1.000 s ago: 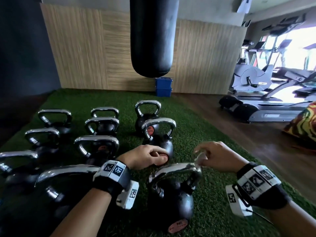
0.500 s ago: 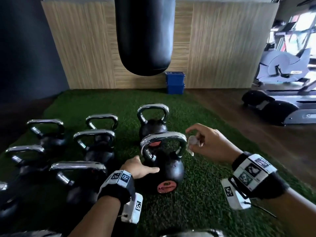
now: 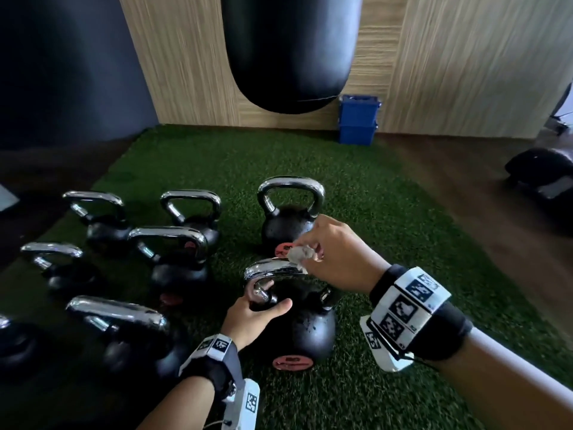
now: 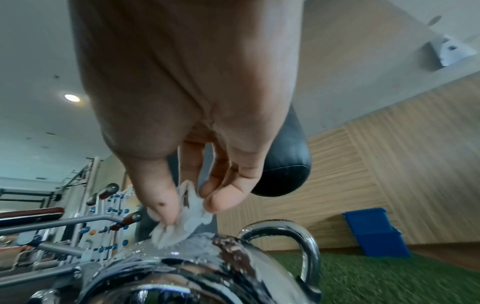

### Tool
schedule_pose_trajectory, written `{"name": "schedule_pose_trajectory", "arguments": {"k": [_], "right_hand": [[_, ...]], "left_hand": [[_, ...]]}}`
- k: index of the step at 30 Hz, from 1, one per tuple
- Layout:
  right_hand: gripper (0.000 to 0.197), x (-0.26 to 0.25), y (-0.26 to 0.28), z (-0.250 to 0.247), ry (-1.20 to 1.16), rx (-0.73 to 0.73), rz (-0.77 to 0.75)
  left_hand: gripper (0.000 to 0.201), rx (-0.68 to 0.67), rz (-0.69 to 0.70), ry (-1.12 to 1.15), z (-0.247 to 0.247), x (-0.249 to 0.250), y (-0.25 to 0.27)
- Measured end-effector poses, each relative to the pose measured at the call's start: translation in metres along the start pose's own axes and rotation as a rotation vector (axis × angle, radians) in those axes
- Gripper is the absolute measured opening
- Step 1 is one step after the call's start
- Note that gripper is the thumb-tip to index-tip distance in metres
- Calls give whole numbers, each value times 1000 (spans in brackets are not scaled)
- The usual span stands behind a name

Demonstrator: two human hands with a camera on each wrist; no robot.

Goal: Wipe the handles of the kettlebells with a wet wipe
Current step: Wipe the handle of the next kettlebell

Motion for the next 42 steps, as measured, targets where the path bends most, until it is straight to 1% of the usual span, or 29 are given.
{"name": "schedule_pose_trajectory", "arguments": {"k": [4, 8, 11, 14, 17, 19, 21, 23, 25, 27, 28, 30, 31, 33, 36, 39, 41, 42], "right_hand": [[20, -12, -14, 19, 117, -110, -48], [20, -19, -8, 24, 183, -104, -62], [23, -4, 2, 17, 115, -65, 60], [21, 9, 6, 12, 101, -65, 157], [23, -3, 8, 16, 142, -94, 87], [25, -5, 12, 18, 133, -57, 72], [27, 6, 20, 14, 67, 30, 141], [28, 20, 29, 10, -30, 115, 221], [27, 32, 34, 10, -68, 158, 283], [26, 36, 37, 12, -56, 182, 309], [25, 34, 38, 13, -42, 195, 297], [26, 32, 40, 15, -27, 218, 258], [27, 33, 41, 17, -34, 230, 256], [28, 46, 44, 21, -56, 234, 307], [29, 73, 51, 34, -86, 189, 449], [30, 96, 62, 45, -229, 185, 528], [24, 106, 68, 54, -314, 116, 559], [21, 108, 70, 60, -328, 49, 552]], "left_hand": [[71, 11, -15, 30, 2, 2, 2], [75, 14, -18, 47, 2, 1, 2], [75, 14, -22, 60, 1, 1, 1], [69, 29, -29, 92, 2, 0, 2], [54, 36, -65, 159, 4, -3, 5], [50, 71, -103, 181, 5, -8, 6], [50, 108, -115, 198, 4, -9, 8], [42, 120, -105, 211, 5, -11, 9], [38, 115, -93, 217, 6, -11, 9], [38, 91, -101, 239, 6, -10, 8], [37, 64, -99, 248, 6, -9, 6], [31, -35, -63, 232, 7, -4, 0], [31, -85, -41, 223, 9, -2, -4], [41, -148, -30, 208, 10, -3, -11], [54, -224, -26, 201, 14, -12, -22], [64, -268, 15, 185, 15, -10, -28], [65, -284, 11, 194, 15, -9, -28], [67, -287, 6, 204, 15, -9, -28]]}}
Point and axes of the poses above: each hand's wrist, its own y-axis away from the middle knuckle, its own z-axis out of the palm, x = y × z, the point moved 8 cm from there along -y, towards the middle knuckle, and after that the axes turned 10 degrees about y, right-handed, at the moved point
